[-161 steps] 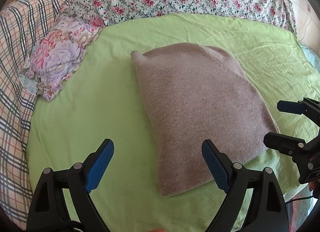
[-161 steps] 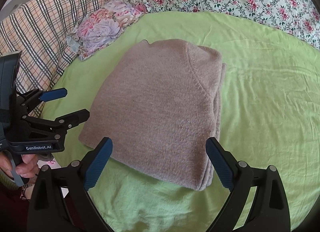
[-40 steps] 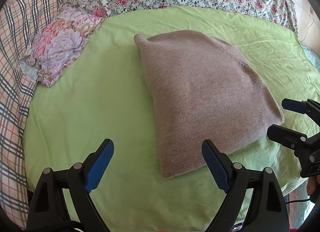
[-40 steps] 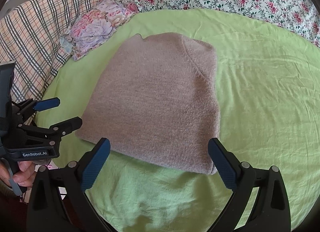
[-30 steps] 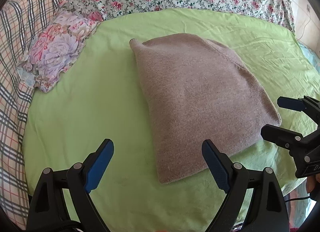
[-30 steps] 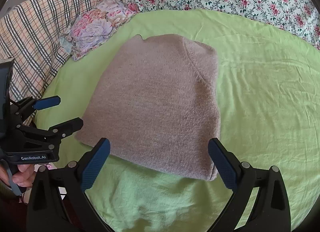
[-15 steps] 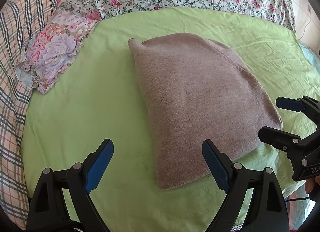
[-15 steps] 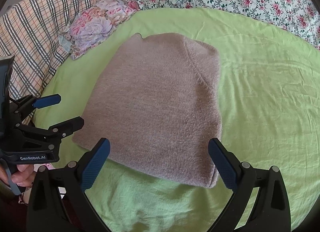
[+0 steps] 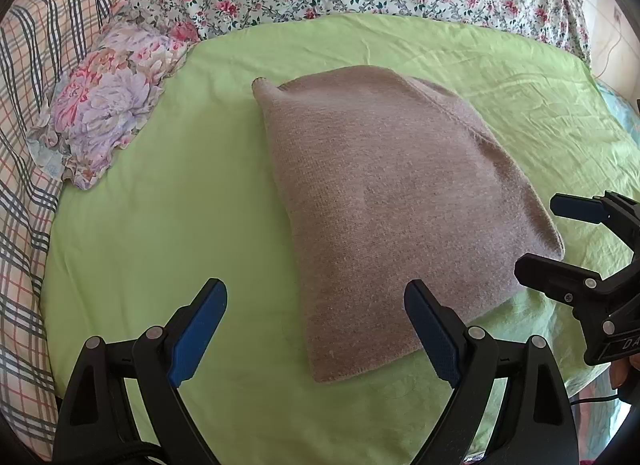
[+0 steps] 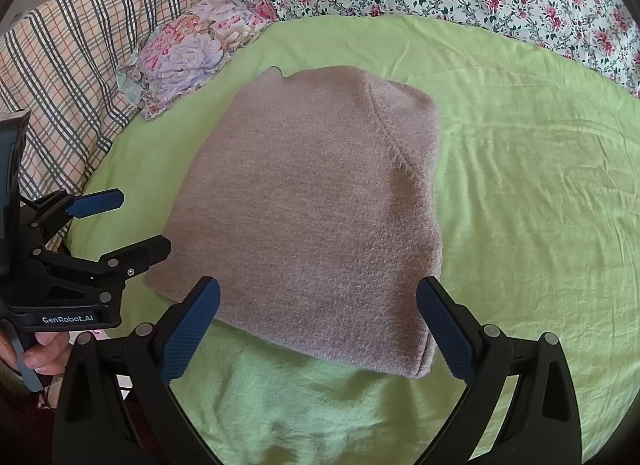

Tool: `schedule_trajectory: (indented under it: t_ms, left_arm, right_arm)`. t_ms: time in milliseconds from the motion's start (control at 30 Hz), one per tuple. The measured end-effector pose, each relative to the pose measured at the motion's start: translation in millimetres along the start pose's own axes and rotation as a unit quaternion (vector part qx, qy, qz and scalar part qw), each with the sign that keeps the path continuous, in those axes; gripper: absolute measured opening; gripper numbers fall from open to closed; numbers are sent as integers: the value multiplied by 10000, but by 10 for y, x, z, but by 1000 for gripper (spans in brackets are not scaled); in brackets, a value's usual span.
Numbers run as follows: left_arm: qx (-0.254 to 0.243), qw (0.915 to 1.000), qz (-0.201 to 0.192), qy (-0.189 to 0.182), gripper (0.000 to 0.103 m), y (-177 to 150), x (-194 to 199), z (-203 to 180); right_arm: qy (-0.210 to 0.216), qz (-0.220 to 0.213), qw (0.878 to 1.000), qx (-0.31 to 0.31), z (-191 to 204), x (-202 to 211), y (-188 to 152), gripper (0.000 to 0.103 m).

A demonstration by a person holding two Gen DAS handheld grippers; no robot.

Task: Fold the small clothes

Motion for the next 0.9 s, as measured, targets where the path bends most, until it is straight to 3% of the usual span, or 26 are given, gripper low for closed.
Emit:
schedule_trajectory:
  t_ms: [900]
  left_arm:
    - [8,10000,-49,9,92,-7,29,8]
  right_arm:
    - [-9,-16,10000,-26,40,23,3,99]
Point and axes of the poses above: each gripper's, at about its wrist camera, not at the fingertips, and x roughly against the way its jaws point, z to its left, y to its top, the point moved 8 cm from there along -x, roughly the way its jaws point, and after that the axes turned 9 degrees about z, right-handed, at the moved point
